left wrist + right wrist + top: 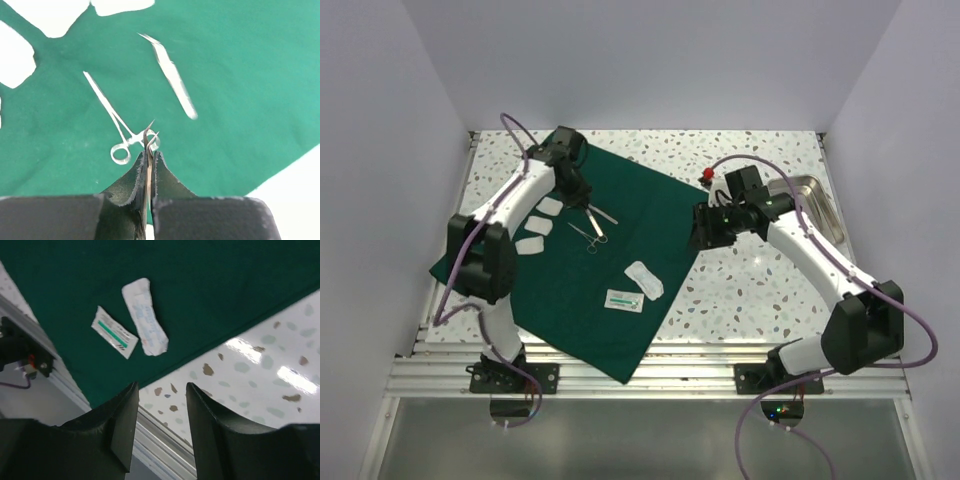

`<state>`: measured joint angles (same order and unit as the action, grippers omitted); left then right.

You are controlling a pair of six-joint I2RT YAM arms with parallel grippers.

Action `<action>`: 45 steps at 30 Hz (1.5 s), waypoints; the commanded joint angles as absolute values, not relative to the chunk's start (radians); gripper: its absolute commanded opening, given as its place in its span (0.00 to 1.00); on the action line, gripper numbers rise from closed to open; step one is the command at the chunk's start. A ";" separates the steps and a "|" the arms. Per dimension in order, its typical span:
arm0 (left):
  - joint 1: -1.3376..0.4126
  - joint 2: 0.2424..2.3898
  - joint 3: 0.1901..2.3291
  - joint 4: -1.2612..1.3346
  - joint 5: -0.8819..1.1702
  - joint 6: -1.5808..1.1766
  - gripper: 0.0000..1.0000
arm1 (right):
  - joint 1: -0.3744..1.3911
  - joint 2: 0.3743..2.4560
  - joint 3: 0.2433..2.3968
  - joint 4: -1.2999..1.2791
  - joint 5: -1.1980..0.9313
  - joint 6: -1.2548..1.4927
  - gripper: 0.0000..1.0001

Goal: Prepare the surgical pack

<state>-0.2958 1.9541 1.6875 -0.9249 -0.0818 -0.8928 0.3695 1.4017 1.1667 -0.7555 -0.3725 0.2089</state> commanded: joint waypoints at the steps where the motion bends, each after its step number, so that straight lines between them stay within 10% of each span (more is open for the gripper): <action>1: -0.305 1.732 1.541 -0.744 0.085 -0.746 0.00 | 0.399 1.451 1.232 -0.615 -0.644 0.256 0.47; 29: -0.348 1.241 1.077 -0.449 0.486 -0.825 0.00 | 0.696 1.720 1.387 -0.258 -0.759 0.545 0.47; 33: -0.353 1.246 1.075 -0.453 0.503 -0.821 0.00 | 0.698 1.724 1.382 -0.245 -0.739 0.554 0.39; 37: -0.353 1.255 1.068 -0.450 0.517 -0.810 0.00 | 0.698 1.750 1.390 -0.241 -0.742 0.563 0.00; 38: -0.351 1.259 1.071 -0.451 0.522 -0.805 0.09 | 0.699 1.752 1.394 -0.250 -0.735 0.561 0.00; 39: -0.351 1.265 1.090 -0.471 0.515 -0.787 0.53 | 0.698 1.758 1.407 -0.293 -0.707 0.542 0.00; 41: -0.339 1.278 1.135 -0.543 0.459 -0.753 0.88 | 0.696 1.758 1.430 -0.372 -0.655 0.497 0.00; 45: -0.290 1.276 1.221 -0.699 0.240 -0.655 0.99 | 0.672 1.743 1.465 -0.552 -0.373 0.344 0.00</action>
